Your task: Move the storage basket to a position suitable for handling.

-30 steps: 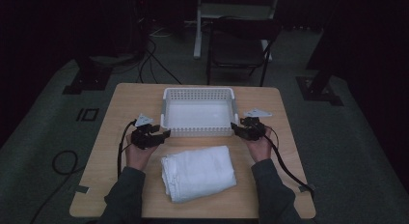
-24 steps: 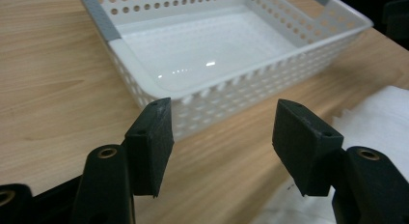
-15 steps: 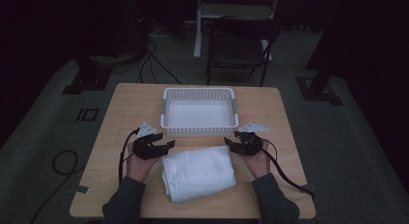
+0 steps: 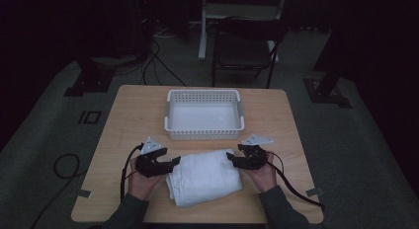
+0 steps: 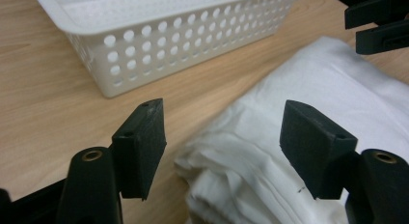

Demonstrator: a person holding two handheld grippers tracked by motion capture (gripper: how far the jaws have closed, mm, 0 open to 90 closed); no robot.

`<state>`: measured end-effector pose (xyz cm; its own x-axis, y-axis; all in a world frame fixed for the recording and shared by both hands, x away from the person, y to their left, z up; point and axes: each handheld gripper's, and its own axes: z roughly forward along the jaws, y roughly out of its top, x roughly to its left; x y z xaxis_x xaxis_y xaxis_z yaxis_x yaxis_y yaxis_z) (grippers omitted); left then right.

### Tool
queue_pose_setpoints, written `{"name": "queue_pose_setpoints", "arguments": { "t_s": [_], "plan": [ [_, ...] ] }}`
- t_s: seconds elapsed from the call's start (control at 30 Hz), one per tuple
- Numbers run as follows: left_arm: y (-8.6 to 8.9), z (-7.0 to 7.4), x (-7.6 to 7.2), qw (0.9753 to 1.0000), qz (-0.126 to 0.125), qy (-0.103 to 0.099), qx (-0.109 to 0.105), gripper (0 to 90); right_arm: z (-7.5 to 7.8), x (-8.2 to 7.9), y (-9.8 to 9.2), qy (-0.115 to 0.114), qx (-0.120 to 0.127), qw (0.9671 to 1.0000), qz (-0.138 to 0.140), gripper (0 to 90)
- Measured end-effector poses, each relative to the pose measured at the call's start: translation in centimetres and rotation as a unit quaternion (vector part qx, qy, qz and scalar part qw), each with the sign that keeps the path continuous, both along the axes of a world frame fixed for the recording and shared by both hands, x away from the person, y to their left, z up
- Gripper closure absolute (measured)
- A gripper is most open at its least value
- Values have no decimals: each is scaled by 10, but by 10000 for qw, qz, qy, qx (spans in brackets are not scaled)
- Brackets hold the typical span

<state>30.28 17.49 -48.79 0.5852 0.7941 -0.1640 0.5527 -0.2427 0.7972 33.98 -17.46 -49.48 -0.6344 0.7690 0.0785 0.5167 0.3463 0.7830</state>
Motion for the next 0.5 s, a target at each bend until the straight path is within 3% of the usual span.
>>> {"name": "queue_pose_setpoints", "arguments": {
  "t_s": [0.27, 0.37, 0.5],
  "plan": [
    [-2, -4, -18, 9999, -42, 99, 73, 321, -14, -8, -2, 299, -9, 9995, 101, 389],
    [-7, -10, -24, 9993, -16, 172, 343, 312, -18, -11, 0, 359, -44, 9992, 179, 393],
    [-10, -18, -24, 9982, 29, 271, 530, 324, -22, -12, 3, 457, -76, 9985, 291, 423]
  ]
}}
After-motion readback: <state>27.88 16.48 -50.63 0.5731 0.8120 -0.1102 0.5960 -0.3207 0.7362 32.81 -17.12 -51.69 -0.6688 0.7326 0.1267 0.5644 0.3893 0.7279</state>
